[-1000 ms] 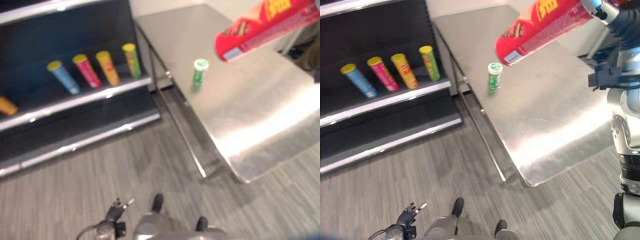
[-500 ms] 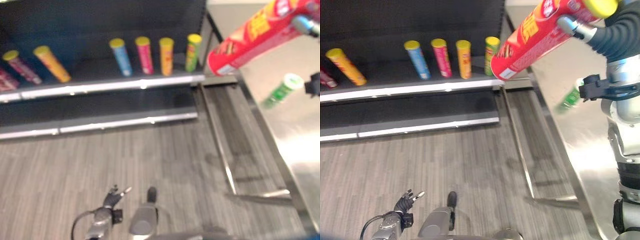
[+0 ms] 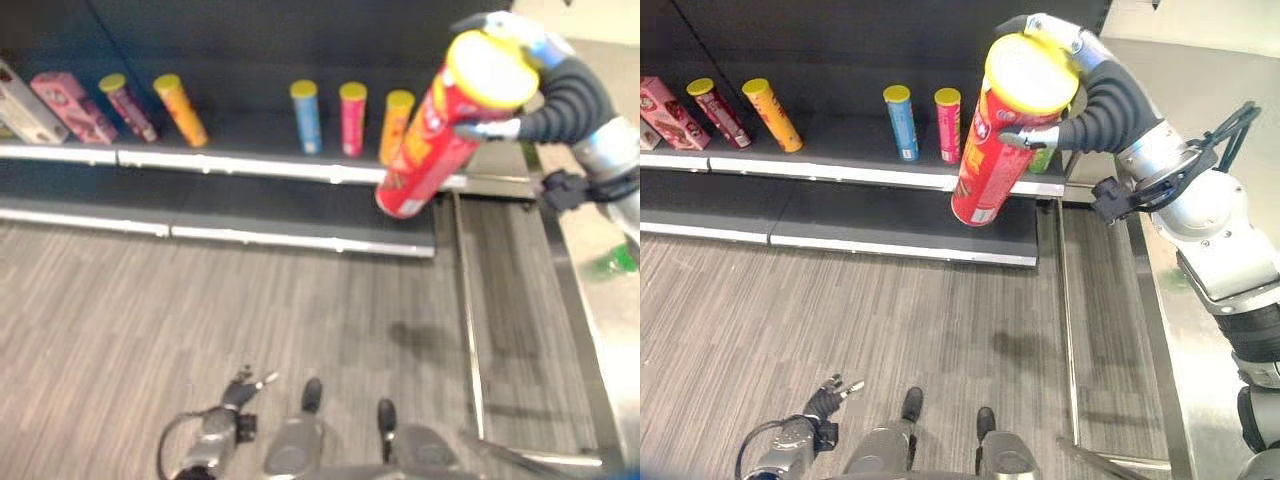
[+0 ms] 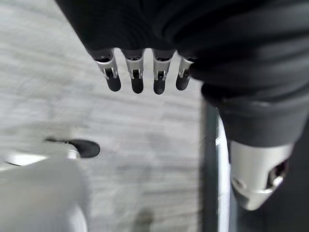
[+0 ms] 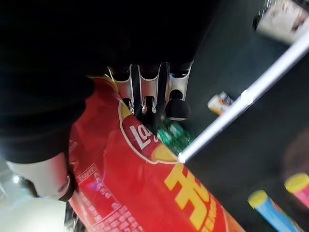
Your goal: Put the goods on the table back onto the shelves and tidy them up.
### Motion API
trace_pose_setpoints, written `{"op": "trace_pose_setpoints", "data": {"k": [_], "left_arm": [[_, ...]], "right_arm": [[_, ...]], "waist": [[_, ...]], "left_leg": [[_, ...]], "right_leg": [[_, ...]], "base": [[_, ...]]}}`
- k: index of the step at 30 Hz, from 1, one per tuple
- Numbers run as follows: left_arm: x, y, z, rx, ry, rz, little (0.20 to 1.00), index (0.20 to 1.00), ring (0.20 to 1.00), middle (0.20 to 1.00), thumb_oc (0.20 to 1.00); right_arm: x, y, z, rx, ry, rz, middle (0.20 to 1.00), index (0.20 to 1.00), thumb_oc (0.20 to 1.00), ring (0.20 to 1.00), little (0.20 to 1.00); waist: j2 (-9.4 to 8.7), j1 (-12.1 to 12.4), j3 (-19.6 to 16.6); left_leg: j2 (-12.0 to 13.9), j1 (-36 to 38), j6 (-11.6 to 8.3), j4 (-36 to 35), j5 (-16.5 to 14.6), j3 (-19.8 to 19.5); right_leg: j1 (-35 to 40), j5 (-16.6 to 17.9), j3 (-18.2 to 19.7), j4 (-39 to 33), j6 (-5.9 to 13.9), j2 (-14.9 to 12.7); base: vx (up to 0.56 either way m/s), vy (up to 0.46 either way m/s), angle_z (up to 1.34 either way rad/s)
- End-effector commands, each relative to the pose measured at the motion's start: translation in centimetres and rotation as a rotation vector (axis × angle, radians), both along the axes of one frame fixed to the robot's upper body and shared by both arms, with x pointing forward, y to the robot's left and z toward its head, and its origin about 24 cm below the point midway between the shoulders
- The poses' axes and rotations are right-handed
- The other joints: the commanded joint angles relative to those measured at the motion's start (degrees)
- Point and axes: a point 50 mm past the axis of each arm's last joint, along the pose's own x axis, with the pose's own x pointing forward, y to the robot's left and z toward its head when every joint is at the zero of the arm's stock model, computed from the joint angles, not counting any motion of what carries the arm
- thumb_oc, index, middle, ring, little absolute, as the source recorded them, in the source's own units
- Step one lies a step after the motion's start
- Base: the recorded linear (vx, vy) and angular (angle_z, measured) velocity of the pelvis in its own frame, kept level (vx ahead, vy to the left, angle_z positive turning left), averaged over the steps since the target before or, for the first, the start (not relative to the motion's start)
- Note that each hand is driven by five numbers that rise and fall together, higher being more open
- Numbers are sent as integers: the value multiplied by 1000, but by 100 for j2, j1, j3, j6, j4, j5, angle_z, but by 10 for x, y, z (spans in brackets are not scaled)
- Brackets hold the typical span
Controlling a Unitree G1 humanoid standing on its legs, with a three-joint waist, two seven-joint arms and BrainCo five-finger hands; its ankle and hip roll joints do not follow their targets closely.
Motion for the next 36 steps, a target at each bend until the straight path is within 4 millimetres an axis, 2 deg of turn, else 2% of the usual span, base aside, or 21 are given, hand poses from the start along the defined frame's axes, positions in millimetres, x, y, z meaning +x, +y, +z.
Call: {"op": "trace_pose_setpoints", "data": {"k": [1, 4, 5, 6, 9, 11, 12, 14, 16, 19, 20, 21, 23, 26, 28, 29, 30, 31, 32, 34, 36], "left_arm": [[14, 25, 15, 88, -64, -16, 1000, 1000, 1000, 1000, 1000], [8, 25, 14, 68, -68, 17, 1000, 1000, 1000, 1000, 1000], [6, 23, 14, 59, -78, 39, 1000, 1000, 1000, 1000, 1000], [4, 23, 14, 53, -81, 60, 1000, 1000, 1000, 1000, 1000], [-1, 23, 12, 41, -76, 85, 1000, 1000, 1000, 1000, 1000], [-7, 25, 11, 48, -64, 97, 1000, 1000, 1000, 1000, 1000], [-7, 25, 11, 49, -63, 97, 1000, 1000, 1000, 1000, 1000], [-10, 28, 11, 56, -69, 111, 1000, 1000, 1000, 1000, 1000], [-11, 29, 11, 75, -64, 94, 1000, 1000, 1000, 1000, 1000], [-11, 33, 12, 98, -65, 68, 1000, 1000, 1000, 1000, 1000], [-15, 31, 11, 102, -51, 46, 1000, 1000, 1000, 1000, 1000], [-14, 31, 11, 105, -49, 32, 1000, 1000, 1000, 1000, 1000], [-15, 37, 12, 133, -33, 7, 1000, 1000, 1000, 1000, 1000], [-16, 47, 15, 164, -28, 3, 1000, 1000, 1000, 1000, 1000], [-18, 53, 16, 184, -16, -11, 1000, 1000, 1000, 1000, 1000], [-19, 60, 18, 202, -9, -2, 1000, 1000, 1000, 1000, 1000], [-19, 61, 18, 202, -9, 2, 1000, 1000, 1000, 1000, 1000], [-19, 61, 18, 202, -9, 3, 1000, 1000, 1000, 1000, 1000], [-20, 60, 17, 189, -4, 32, 1000, 1000, 1000, 1000, 1000], [-21, 55, 12, 154, 16, 63, 1000, 1000, 1000, 1000, 1000], [-20, 51, 10, 144, 18, 62, 1000, 1000, 1000, 1000, 1000]], "right_arm": [[-13, 15, 34, 52, -165, 93, 200, 200, 200, 200, 200], [-9, 21, 29, 52, -148, 96, 200, 200, 200, 200, 200], [-6, 23, 27, 13, -153, 68, 200, 200, 200, 200, 200], [-3, 23, 25, -1, -146, 51, 200, 200, 200, 200, 200], [2, 23, 22, -5, -132, 32, 200, 200, 200, 200, 200], [6, 21, 20, 30, -126, 21, 200, 200, 200, 200, 200], [6, 21, 19, 31, -125, 21, 200, 200, 200, 200, 200], [15, 11, 14, 71, -109, -37, 200, 200, 200, 200, 200], [21, 3, 8, 91, -95, -88, 200, 200, 200, 200, 200], [21, -4, 8, 111, -109, -124, 200, 200, 200, 200, 200], [25, -10, -3, 122, -89, -169, 200, 200, 200, 200, 200], [28, -14, -10, 130, -65, -198, 200, 200, 200, 200, 200], [33, -16, -22, 163, -29, -225, 200, 200, 200, 200, 200], [37, -13, -26, 185, -19, -226, 200, 200, 200, 200, 200], [39, -16, -26, 189, -15, -237, 200, 200, 200, 200, 200], [40, -19, -22, 184, -23, -247, 200, 200, 200, 200, 200], [40, -17, -19, 182, -26, -238, 200, 200, 200, 200, 200], [40, -17, -19, 181, -26, -237, 200, 200, 200, 200, 200], [42, -14, -17, 191, -24, -224, 200, 200, 200, 200, 200], [46, -15, -19, 188, -3, -231, 200, 200, 200, 200, 200], [45, -15, -20, 193, -2, -232, 200, 200, 200, 200, 200]], "waist": [[-422, 330, 20], [-329, 366, 69], [-234, 441, 223], [-195, 466, 269], [-191, 529, 229], [-208, 561, 117], [-219, 568, 111], [-113, 647, -24], [-53, 683, -103], [18, 665, -221], [104, 660, -325], [95, 612, -357], [6, 606, -332], [17, 633, -321], [19, 603, -340], [2, 553, -304], [-14, 538, -289], [-8, 540, -289], [-48, 495, -184], [-106, 372, 46], [-133, 348, 94]], "left_leg": [[-130, 248, -199, 610, -1342, -10], [2, 73, -359, 1600, -1444, 132], [98, -301, -558, 2591, -1036, 305], [263, -439, -596, 2804, -894, 435], [801, -433, -508, 2065, -967, 661], [1228, -535, -580, 1258, -817, 490], [1232, -502, -588, 1211, -804, 500], [1663, -686, -842, 96, -35, 52], [1855, -853, -1013, -342, 258, -157], [1867, -897, -1143, -77, 36, -395], [1691, -863, -1113, 252, -290, -244], [1572, -805, -1072, 390, -479, -128], [1235, -771, -841, 724, -791, 166], [1102, -682, -657, 658, -865, 425], [999, -590, -529, 493, -858, 570], [873, -451, -395, 356, -929, 658], [788, -446, -337, 335, -928, 672], [798, -448, -341, 348, -945, 676], [583, -302, -196, 337, -1028, 708], [241, 94, -62, 324, -1177, 570], [141, 195, -39, 355, -1255, 513]], "right_leg": [[-720, 63, 128, -186, 341, 16], [-470, -111, 31, -104, 216, -52], [-198, -270, -59, -123, 114, -65], [-84, -344, -97, -150, 103, -103], [105, -445, -35, -259, 185, -240], [168, -504, 54, -347, 326, -447], [175, -513, 59, -348, 321, -448], [380, -579, 283, -528, 491, -622], [571, -588, 391, -633, 645, -839], [764, -457, 582, -721, 870, -1296], [895, -176, 479, -735, 1107, -1765], [847, 100, 511, -672, 1134, -1996], [475, 1053, 711, -430, 1021, -2346], [201, 1215, 511, -238, 862, -2404], [66, 1108, 563, -98, 821, -2153], [-139, 596, 671, -15, 771, -1579], [-296, 467, 651, -38, 754, -1339], [-309, 447, 660, -11, 749, -1329], [-692, 208, 620, -70, 686, -666], [-1257, 285, 492, -89, 669, 51], [-1284, 280, 321, -113, 652, 143]], "base": [[214, -71, 90], [211, 7, 37], [160, 96, 25], [224, 121, 22], [238, 129, 2], [239, 190, -3], [303, 307, -18], [374, 423, -31], [344, 446, -35], [358, 605, -55], [432, 832, -63], [402, 831, -34], [179, 539, -14], [104, 378, -44], [134, 357, -9], [114, 317, 1], [117, 314, -13], [95, 228, -25], [168, 255, -30], [305, 278, -20], [209, 83, 16]]}}
